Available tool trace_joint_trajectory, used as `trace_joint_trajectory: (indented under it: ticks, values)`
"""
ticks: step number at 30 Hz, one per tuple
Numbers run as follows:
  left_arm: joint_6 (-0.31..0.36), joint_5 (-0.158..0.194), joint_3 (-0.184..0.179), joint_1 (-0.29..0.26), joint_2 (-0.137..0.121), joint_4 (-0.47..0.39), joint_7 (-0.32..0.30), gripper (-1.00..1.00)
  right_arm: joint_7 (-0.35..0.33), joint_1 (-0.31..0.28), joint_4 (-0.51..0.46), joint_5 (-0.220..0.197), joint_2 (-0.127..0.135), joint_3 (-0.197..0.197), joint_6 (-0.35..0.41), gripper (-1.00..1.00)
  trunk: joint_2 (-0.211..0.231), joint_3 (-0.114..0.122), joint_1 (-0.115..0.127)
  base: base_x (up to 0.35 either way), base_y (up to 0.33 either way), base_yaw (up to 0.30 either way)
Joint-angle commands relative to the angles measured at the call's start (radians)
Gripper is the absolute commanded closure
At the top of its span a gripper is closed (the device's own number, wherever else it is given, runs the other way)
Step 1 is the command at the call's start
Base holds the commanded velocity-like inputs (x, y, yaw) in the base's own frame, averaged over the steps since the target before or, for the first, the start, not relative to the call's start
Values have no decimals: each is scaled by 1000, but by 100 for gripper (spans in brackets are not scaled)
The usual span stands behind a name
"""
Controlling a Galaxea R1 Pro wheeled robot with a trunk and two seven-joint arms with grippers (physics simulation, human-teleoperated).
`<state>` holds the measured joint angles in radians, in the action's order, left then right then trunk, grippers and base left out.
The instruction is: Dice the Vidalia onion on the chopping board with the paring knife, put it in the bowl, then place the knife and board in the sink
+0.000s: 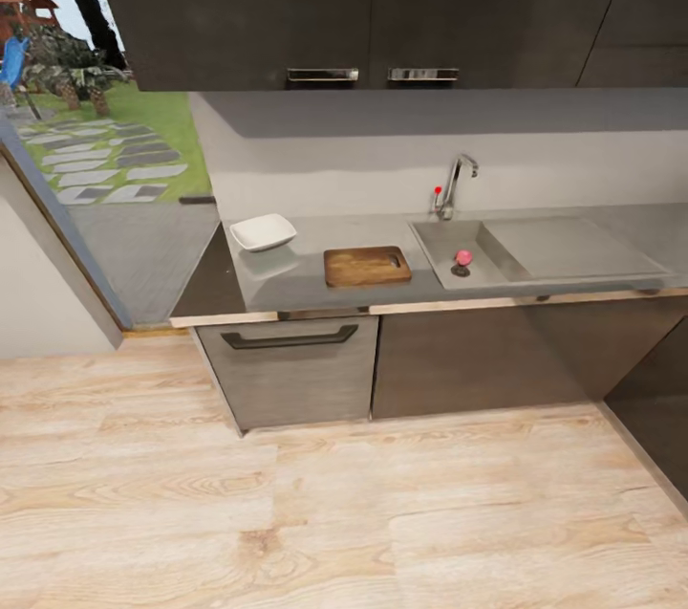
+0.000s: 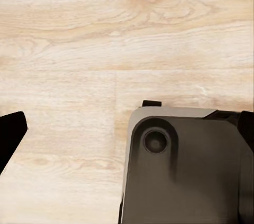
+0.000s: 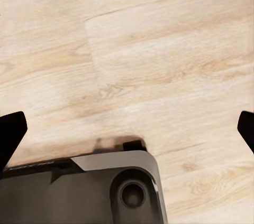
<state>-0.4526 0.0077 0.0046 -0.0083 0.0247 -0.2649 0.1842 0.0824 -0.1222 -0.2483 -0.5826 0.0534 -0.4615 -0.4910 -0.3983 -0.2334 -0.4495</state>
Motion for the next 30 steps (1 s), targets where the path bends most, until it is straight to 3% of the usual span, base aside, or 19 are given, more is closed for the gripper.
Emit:
trace_joint_trajectory:
  ticks: [1, 18, 30]
  values:
    - [-4, 1, -1, -1, 1, 1, 6, -100, 9, -1, -1, -2, 0, -9, -2, -100, -2, 0, -1, 0, 0, 0]
    - [-6, 2, -3, -1, -3, 20, 17, -100, 8, -1, 1, 0, 0, -12, -6, -100, -2, 27, -1, 0, -4, 0]
    - [-5, 2, -3, -1, -2, 27, 17, -100, 7, 0, 1, 0, -1, -14, -5, -100, -2, 46, -1, 0, -246, 0]
